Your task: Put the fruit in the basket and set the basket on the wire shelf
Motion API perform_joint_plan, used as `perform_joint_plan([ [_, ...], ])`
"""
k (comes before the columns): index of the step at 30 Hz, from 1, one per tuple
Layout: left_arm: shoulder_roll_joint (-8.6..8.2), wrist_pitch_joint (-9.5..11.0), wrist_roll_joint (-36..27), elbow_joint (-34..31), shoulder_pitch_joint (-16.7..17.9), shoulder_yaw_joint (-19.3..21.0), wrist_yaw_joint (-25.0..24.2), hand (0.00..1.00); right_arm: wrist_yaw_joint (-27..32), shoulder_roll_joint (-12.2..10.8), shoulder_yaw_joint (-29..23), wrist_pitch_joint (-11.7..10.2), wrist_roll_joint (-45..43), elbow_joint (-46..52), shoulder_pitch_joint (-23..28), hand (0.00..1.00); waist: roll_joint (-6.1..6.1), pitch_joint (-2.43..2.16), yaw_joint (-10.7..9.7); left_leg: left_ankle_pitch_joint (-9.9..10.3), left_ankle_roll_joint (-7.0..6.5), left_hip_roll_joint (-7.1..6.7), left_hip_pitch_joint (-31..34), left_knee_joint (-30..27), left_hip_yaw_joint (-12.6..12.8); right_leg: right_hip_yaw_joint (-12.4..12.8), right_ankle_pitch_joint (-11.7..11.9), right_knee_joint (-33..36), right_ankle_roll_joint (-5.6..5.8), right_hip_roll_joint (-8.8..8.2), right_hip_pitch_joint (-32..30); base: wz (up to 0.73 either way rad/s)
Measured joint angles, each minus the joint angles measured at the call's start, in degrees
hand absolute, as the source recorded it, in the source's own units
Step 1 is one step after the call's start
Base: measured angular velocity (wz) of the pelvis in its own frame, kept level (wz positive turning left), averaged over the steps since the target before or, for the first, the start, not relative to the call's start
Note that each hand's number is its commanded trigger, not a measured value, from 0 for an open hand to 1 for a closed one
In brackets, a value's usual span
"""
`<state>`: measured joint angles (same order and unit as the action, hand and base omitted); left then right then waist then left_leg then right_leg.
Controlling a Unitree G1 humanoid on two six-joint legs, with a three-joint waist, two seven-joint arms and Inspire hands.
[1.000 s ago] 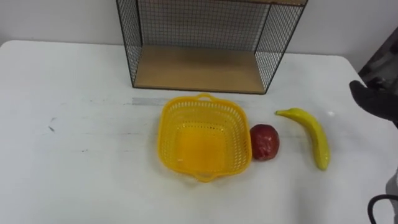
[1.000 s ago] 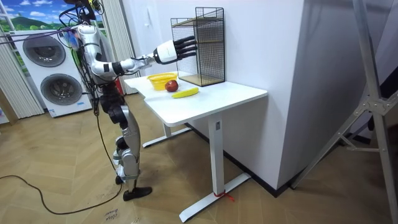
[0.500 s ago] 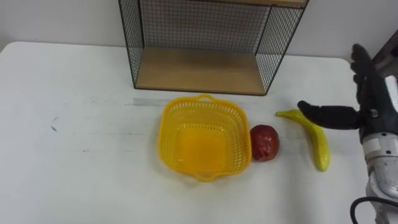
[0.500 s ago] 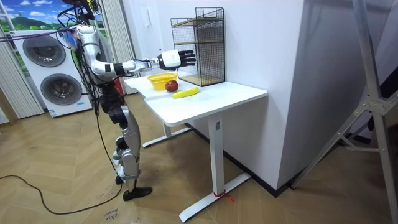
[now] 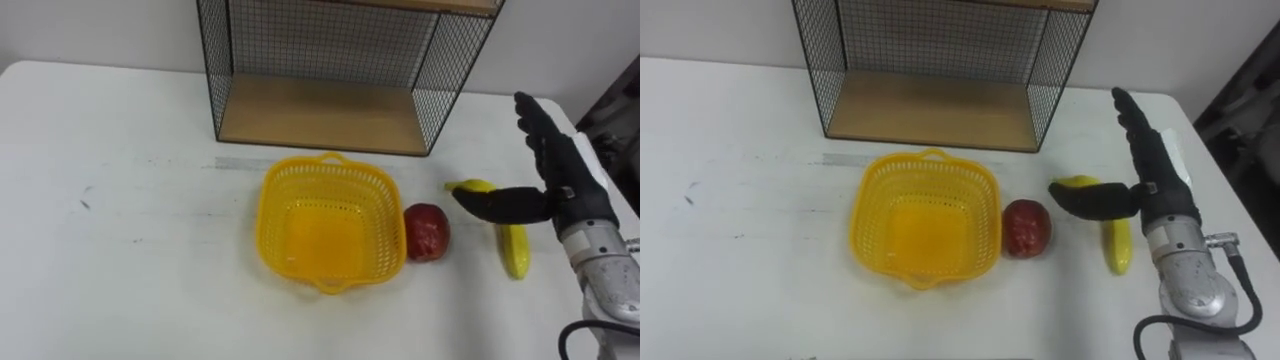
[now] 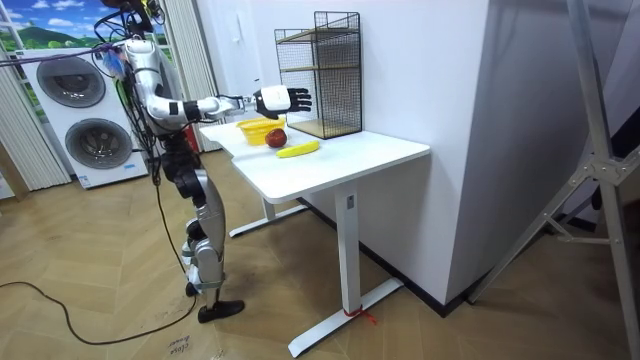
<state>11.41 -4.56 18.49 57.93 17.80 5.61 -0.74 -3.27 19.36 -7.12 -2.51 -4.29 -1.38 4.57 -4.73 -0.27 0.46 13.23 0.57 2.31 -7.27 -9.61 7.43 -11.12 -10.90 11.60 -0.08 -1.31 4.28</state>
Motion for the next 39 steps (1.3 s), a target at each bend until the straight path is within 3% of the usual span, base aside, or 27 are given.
perform_joint_plan([
  [7,0.23,-0.14,0.00,0.00,0.02,-0.12,-0.03,0.00,-3.62,0.09,2.02,0.98,-1.01,0.00,1.31,0.00,0.15,-0.14,0.03,0.00,0.00,0.03,-0.06,-0.01,0.01,-0.02,0.06,0.13,-0.07,-0.01,0.00,0.00],
  [18,0.36,-0.12,-0.02,-0.06,-0.02,-0.29,-0.05,0.00,-5.68,0.10,3.68,0.98,-1.03,-0.01,1.33,0.00,-0.76,0.30,0.32,0.00,0.00,0.01,-0.24,-0.04,0.02,0.08,0.07,-0.06,-0.07,0.01,0.24,0.00],
  [25,0.58,-0.09,-0.01,-1.89,-0.49,-0.28,-0.70,0.00,-8.30,0.10,4.17,1.04,-1.06,-0.09,2.49,0.00,-0.49,0.31,1.41,0.00,0.00,0.05,0.02,-0.04,-0.14,-0.02,0.24,-0.86,-0.02,0.14,0.38,0.00],
  [39,0.62,-0.09,-0.01,-1.92,-0.56,-0.25,-0.65,0.00,-10.46,0.08,4.21,1.38,-1.06,-0.12,3.48,0.00,0.46,0.15,1.43,0.00,0.00,0.13,-0.01,-0.02,-0.10,0.02,0.53,-0.85,-0.07,0.20,0.39,0.00],
])
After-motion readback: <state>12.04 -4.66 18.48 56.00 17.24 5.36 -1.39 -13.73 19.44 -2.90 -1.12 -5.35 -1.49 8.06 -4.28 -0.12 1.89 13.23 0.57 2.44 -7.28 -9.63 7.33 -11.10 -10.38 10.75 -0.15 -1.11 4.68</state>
